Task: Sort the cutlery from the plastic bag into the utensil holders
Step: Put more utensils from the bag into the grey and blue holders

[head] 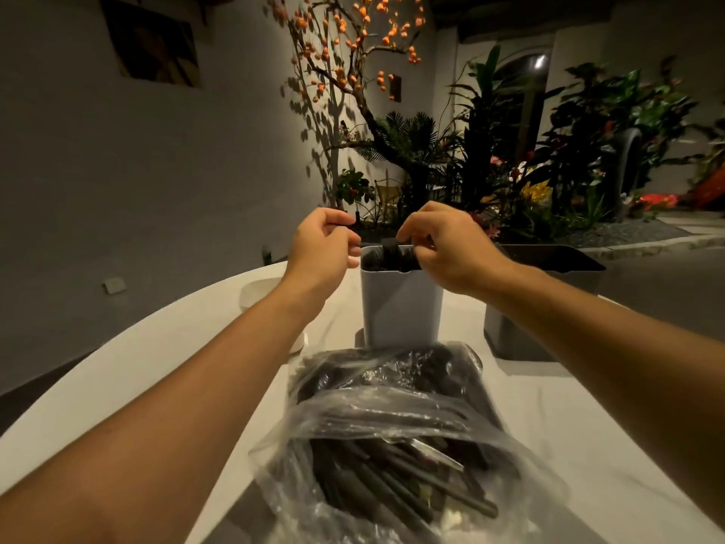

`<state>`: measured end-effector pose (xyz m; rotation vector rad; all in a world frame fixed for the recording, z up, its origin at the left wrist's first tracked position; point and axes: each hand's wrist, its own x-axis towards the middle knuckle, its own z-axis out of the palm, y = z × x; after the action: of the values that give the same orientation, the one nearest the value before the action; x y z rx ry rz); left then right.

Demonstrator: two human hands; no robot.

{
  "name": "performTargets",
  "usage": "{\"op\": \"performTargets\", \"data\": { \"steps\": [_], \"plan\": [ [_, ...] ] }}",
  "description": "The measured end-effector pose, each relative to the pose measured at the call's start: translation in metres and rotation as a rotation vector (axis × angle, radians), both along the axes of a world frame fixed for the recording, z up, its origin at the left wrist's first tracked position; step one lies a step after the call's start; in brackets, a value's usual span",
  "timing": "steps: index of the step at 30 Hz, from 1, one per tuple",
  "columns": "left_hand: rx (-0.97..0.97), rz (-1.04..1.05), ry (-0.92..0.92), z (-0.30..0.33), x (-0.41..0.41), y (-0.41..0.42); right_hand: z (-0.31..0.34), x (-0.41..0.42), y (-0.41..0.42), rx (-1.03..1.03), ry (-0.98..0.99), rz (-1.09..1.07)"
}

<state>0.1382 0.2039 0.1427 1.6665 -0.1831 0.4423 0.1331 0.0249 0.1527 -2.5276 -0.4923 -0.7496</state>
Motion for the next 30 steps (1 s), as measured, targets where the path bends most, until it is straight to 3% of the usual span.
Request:
{"op": "performTargets", "data": {
  "steps": [3, 6, 9, 12, 13, 14, 16, 17, 19, 23, 30],
  "plan": [
    [0.032, -0.109, 0.010, -0.004, -0.039, 0.001, 0.002, -0.031, 0.007, 0.023, -0.005, 0.089],
    [0.122, -0.226, 0.038, -0.012, -0.079, 0.007, 0.002, -0.070, 0.015, -0.003, 0.115, 0.188],
    [0.314, -0.367, 0.131, -0.027, -0.112, 0.020, -0.003, -0.108, 0.016, -0.004, 0.437, 0.283],
    [0.722, -0.353, 0.179, -0.055, -0.133, 0.029, -0.021, -0.135, 0.016, -0.045, 0.880, 0.303],
    [0.858, -0.313, 0.137, -0.065, -0.135, 0.031, -0.031, -0.139, 0.015, -0.129, 0.947, 0.264],
    [0.959, -0.277, 0.078, -0.075, -0.135, 0.033, -0.043, -0.141, 0.015, -0.289, 0.916, 0.203],
    [1.031, -0.239, -0.032, -0.093, -0.133, 0.036, -0.065, -0.138, 0.012, -0.622, 0.642, 0.042],
    [1.024, -0.227, -0.074, -0.098, -0.132, 0.036, -0.074, -0.139, 0.009, -0.683, 0.495, -0.025],
    [1.024, -0.222, -0.152, -0.107, -0.129, 0.031, -0.083, -0.143, 0.006, -0.666, 0.353, -0.047],
    [1.037, -0.269, -0.136, -0.121, -0.132, 0.020, -0.098, -0.151, 0.015, -0.607, 0.449, 0.017],
    [0.943, -0.202, -0.172, -0.132, -0.134, 0.046, -0.140, -0.145, 0.042, -0.357, 0.232, -0.026]
  ]
}}
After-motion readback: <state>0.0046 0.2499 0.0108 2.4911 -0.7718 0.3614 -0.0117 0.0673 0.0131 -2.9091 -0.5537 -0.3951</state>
